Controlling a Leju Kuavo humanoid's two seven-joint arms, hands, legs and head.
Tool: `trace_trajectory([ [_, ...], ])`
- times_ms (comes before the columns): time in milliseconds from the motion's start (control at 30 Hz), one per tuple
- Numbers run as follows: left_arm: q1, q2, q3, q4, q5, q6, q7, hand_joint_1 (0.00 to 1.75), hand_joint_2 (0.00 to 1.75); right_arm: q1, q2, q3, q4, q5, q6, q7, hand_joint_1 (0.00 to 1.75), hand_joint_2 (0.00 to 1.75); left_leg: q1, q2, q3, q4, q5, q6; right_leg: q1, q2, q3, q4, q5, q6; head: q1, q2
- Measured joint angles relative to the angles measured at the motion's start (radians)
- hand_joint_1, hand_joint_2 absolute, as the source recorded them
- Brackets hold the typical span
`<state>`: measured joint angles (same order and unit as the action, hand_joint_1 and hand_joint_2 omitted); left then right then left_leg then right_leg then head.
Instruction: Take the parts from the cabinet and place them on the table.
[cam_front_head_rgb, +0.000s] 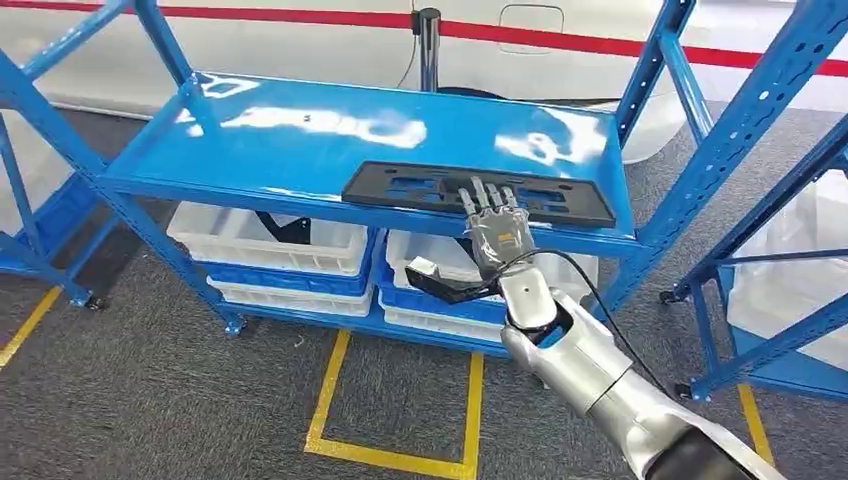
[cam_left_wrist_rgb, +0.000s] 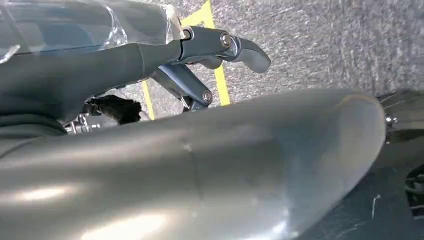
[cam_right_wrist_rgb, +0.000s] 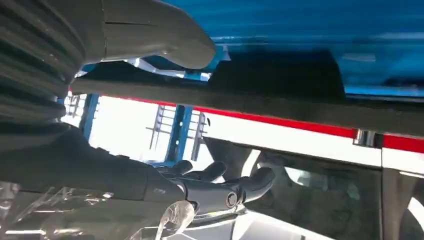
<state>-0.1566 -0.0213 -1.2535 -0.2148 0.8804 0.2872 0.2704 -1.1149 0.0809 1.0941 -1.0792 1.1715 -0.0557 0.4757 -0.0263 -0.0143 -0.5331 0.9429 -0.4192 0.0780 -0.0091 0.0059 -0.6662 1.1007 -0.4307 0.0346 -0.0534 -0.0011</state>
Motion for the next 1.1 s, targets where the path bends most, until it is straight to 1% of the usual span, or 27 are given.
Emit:
trace_trajectory([
  [33, 0.001, -0.002, 0.000, 0.000, 0.000, 0.000, 0.001, 0.00, 0.00, 0.000, -0.001, -0.003, 0.000, -0.002, -0.002, 0.004, 0.00, 1.75, -0.001, 0.000, 0.007, 0.000, -0.006, -0.001, 0.004, 0.000, 0.035, -0.081, 0.043, -0.009, 0.000, 0.000],
  [67, 0.002, -0.003, 0.000, 0.000, 0.000, 0.001, 0.003, 0.00, 0.00, -0.001, -0.003, -0.004, 0.002, -0.004, -0.005, 0.008, 0.00, 1.75, -0.009, 0.000, 0.009, 0.001, -0.014, -0.006, 0.012, -0.002, 0.057, -0.122, 0.035, -0.019, 0.000, 0.000],
  [133, 0.001, -0.003, 0.000, 0.000, 0.000, 0.003, 0.003, 0.00, 0.00, -0.002, -0.005, -0.007, 0.003, -0.011, -0.010, 0.015, 0.00, 1.75, -0.007, 0.000, 0.004, 0.003, -0.017, -0.011, 0.013, -0.002, 0.055, -0.133, 0.036, -0.018, 0.000, 0.000],
  [167, 0.001, -0.003, 0.000, 0.000, 0.001, 0.003, 0.003, 0.00, 0.00, -0.001, -0.009, -0.010, 0.005, -0.015, -0.011, 0.018, 0.00, 1.75, -0.005, 0.001, 0.006, 0.001, -0.021, -0.016, 0.015, -0.001, 0.054, -0.133, 0.032, -0.023, 0.000, 0.000],
  [200, 0.001, -0.003, 0.000, 0.001, 0.001, 0.005, 0.003, 0.00, 0.00, -0.001, -0.012, -0.013, 0.005, -0.021, -0.012, 0.019, 0.00, 1.75, -0.006, 0.001, 0.007, 0.000, -0.024, -0.019, 0.013, -0.001, 0.055, -0.136, 0.031, -0.026, 0.000, 0.000],
  [233, 0.001, 0.000, 0.000, 0.001, 0.001, 0.006, 0.004, 0.00, 0.00, -0.001, -0.012, -0.017, 0.004, -0.023, -0.015, 0.021, 0.00, 1.75, -0.007, 0.002, 0.002, 0.005, -0.033, -0.022, 0.003, -0.001, 0.062, -0.140, 0.032, -0.027, 0.000, 0.000],
  [267, 0.002, -0.002, 0.000, 0.001, 0.002, 0.007, 0.005, 0.00, 0.00, -0.001, -0.013, -0.020, 0.004, -0.024, -0.018, 0.022, 0.00, 1.75, -0.004, 0.004, -0.015, 0.050, -0.056, -0.036, -0.001, -0.001, 0.066, -0.142, 0.028, -0.033, -0.001, 0.000],
  [300, 0.001, -0.002, 0.000, 0.001, 0.002, 0.007, 0.005, 0.00, 0.00, -0.001, -0.013, -0.020, 0.004, -0.027, -0.018, 0.024, 0.00, 1.75, 0.002, 0.005, -0.055, 0.125, -0.089, -0.046, 0.000, -0.001, 0.068, -0.142, 0.026, -0.034, 0.000, 0.000],
  [333, -0.001, -0.002, 0.000, 0.001, 0.002, 0.008, 0.005, 0.00, 0.00, 0.000, -0.014, -0.021, 0.004, -0.032, -0.018, 0.027, 0.00, 1.75, 0.007, 0.006, -0.100, 0.204, -0.118, -0.052, 0.000, 0.000, 0.069, -0.141, 0.023, -0.034, 0.000, 0.000],
  [367, -0.005, -0.002, 0.000, 0.001, 0.002, 0.008, 0.004, 0.00, 0.00, 0.005, -0.018, -0.021, 0.004, -0.036, -0.019, 0.029, 0.00, 1.75, 0.011, 0.007, -0.161, 0.303, -0.148, -0.057, -0.001, 0.000, 0.071, -0.141, 0.019, -0.037, 0.000, 0.000],
  [400, -0.007, -0.002, 0.001, 0.001, 0.002, 0.008, 0.005, 0.00, 0.00, 0.011, -0.020, -0.023, 0.004, -0.045, -0.020, 0.033, 0.00, 1.75, 0.015, 0.007, -0.198, 0.359, -0.154, -0.060, -0.002, 0.000, 0.075, -0.141, 0.015, -0.036, 0.000, 0.000],
  [433, -0.007, -0.002, 0.001, 0.001, 0.002, 0.008, 0.005, 0.00, 0.00, 0.017, -0.022, -0.024, 0.004, -0.054, -0.023, 0.036, 0.00, 1.75, 0.018, 0.008, -0.210, 0.362, -0.138, -0.062, -0.002, 0.000, 0.080, -0.141, 0.011, -0.035, 0.000, 0.000],
  [467, -0.007, -0.002, 0.001, 0.001, 0.002, 0.008, 0.005, 0.00, 0.00, 0.022, -0.023, -0.026, 0.004, -0.062, -0.026, 0.037, 0.00, 1.75, 0.021, 0.008, -0.202, 0.331, -0.107, -0.064, -0.004, 0.001, 0.088, -0.141, 0.006, -0.034, 0.000, 0.000],
  [500, -0.007, -0.002, 0.001, 0.001, 0.002, 0.010, 0.005, 0.00, 0.00, 0.025, -0.025, -0.032, 0.004, -0.075, -0.033, 0.040, 0.00, 1.75, 0.025, 0.008, -0.156, 0.217, -0.031, -0.066, -0.005, 0.004, 0.104, -0.141, -0.003, -0.030, 0.000, 0.000],
  [567, -0.005, 0.000, 0.001, 0.002, 0.002, 0.010, 0.006, 0.00, 0.00, 0.025, -0.027, -0.039, 0.004, -0.087, -0.043, 0.047, 0.00, 1.75, 0.026, 0.008, -0.081, 0.032, 0.066, -0.059, -0.007, 0.006, 0.125, -0.142, -0.017, -0.024, 0.000, 0.000],
  [600, -0.005, 0.001, 0.001, 0.002, 0.002, 0.010, 0.007, 0.00, 0.00, 0.025, -0.030, -0.045, 0.004, -0.098, -0.050, 0.051, 0.00, 1.75, 0.017, 0.007, -0.064, 0.017, 0.045, -0.052, -0.003, 0.006, 0.127, -0.147, -0.020, -0.017, 0.000, 0.000],
  [700, -0.003, 0.001, 0.001, 0.002, 0.003, 0.010, 0.007, 0.00, 0.00, 0.032, -0.040, -0.058, 0.004, -0.115, -0.057, 0.053, 0.00, 1.75, 0.012, 0.006, -0.058, 0.006, 0.037, -0.034, -0.007, 0.007, 0.129, -0.150, -0.027, -0.003, 0.000, 0.000],
  [767, -0.003, 0.000, 0.001, 0.002, 0.002, 0.010, 0.007, 0.00, 0.00, 0.035, -0.045, -0.066, 0.003, -0.115, -0.058, 0.053, 0.00, 1.75, 0.020, 0.005, -0.042, -0.009, 0.039, -0.024, -0.005, 0.005, 0.134, -0.142, -0.040, 0.008, 0.000, 0.000],
  [800, -0.003, -0.001, 0.001, 0.002, 0.002, 0.010, 0.007, 0.00, 0.00, 0.035, -0.047, -0.071, 0.003, -0.116, -0.059, 0.054, 0.00, 1.75, 0.020, 0.006, -0.034, -0.011, 0.034, -0.015, -0.004, 0.003, 0.114, -0.091, -0.062, 0.013, 0.000, 0.000],
  [867, -0.003, -0.001, 0.001, 0.002, 0.002, 0.011, 0.009, 0.00, 0.00, 0.037, -0.055, -0.074, 0.003, -0.118, -0.060, 0.057, 0.00, 1.75, 0.018, 0.009, -0.025, -0.011, 0.026, -0.005, -0.004, 0.003, 0.029, 0.070, -0.130, 0.020, 0.000, 0.000],
  [900, -0.002, -0.002, 0.001, 0.002, 0.002, 0.011, 0.009, 0.00, 0.00, 0.042, -0.057, -0.074, 0.003, -0.119, -0.060, 0.057, 0.00, 1.75, 0.018, 0.008, -0.021, -0.010, 0.023, -0.003, -0.005, 0.003, -0.010, 0.136, -0.151, 0.021, 0.000, 0.000],
  [933, 0.000, -0.002, 0.001, 0.002, 0.002, 0.011, 0.009, 0.00, 0.00, 0.051, -0.063, -0.074, 0.003, -0.122, -0.060, 0.059, 0.00, 1.75, 0.018, 0.007, -0.014, -0.010, 0.016, -0.001, -0.005, 0.003, -0.063, 0.210, -0.160, 0.022, 0.000, 0.000],
  [967, 0.001, -0.002, 0.001, 0.002, 0.002, 0.012, 0.009, 0.00, 0.00, 0.054, -0.065, -0.075, 0.003, -0.123, -0.060, 0.060, 0.00, 1.75, 0.019, 0.006, -0.009, -0.010, 0.012, -0.002, -0.005, 0.002, -0.072, 0.206, -0.141, 0.022, 0.000, 0.000],
  [1000, 0.000, -0.002, 0.001, 0.002, 0.001, 0.012, 0.009, 0.00, 0.00, 0.055, -0.066, -0.075, 0.003, -0.122, -0.060, 0.060, 0.00, 1.75, 0.020, 0.004, -0.003, -0.010, 0.007, -0.004, -0.007, 0.002, -0.060, 0.157, -0.099, 0.022, 0.000, 0.000],
  [1033, 0.000, -0.002, 0.001, 0.002, 0.000, 0.012, 0.009, 0.00, 0.00, 0.055, -0.067, -0.076, 0.002, -0.121, -0.060, 0.060, 0.00, 1.75, 0.022, 0.003, 0.008, -0.009, 0.000, -0.008, -0.009, 0.001, -0.020, 0.057, -0.037, 0.022, 0.000, 0.000],
  [1067, 0.000, -0.002, 0.001, 0.002, 0.000, 0.012, 0.009, 0.00, 0.00, 0.054, -0.067, -0.077, 0.001, -0.120, -0.060, 0.060, 0.00, 1.75, 0.024, 0.003, 0.017, -0.008, -0.007, -0.012, -0.011, -0.001, 0.020, -0.032, 0.011, 0.024, 0.000, 0.000],
  [1100, 0.001, -0.001, 0.001, 0.002, 0.000, 0.012, 0.009, 0.00, 0.00, 0.056, -0.069, -0.078, -0.001, -0.117, -0.060, 0.060, 0.00, 1.75, 0.021, 0.003, 0.025, -0.007, -0.018, -0.021, -0.014, -0.004, 0.065, -0.132, 0.041, 0.029, 0.000, 0.000],
])
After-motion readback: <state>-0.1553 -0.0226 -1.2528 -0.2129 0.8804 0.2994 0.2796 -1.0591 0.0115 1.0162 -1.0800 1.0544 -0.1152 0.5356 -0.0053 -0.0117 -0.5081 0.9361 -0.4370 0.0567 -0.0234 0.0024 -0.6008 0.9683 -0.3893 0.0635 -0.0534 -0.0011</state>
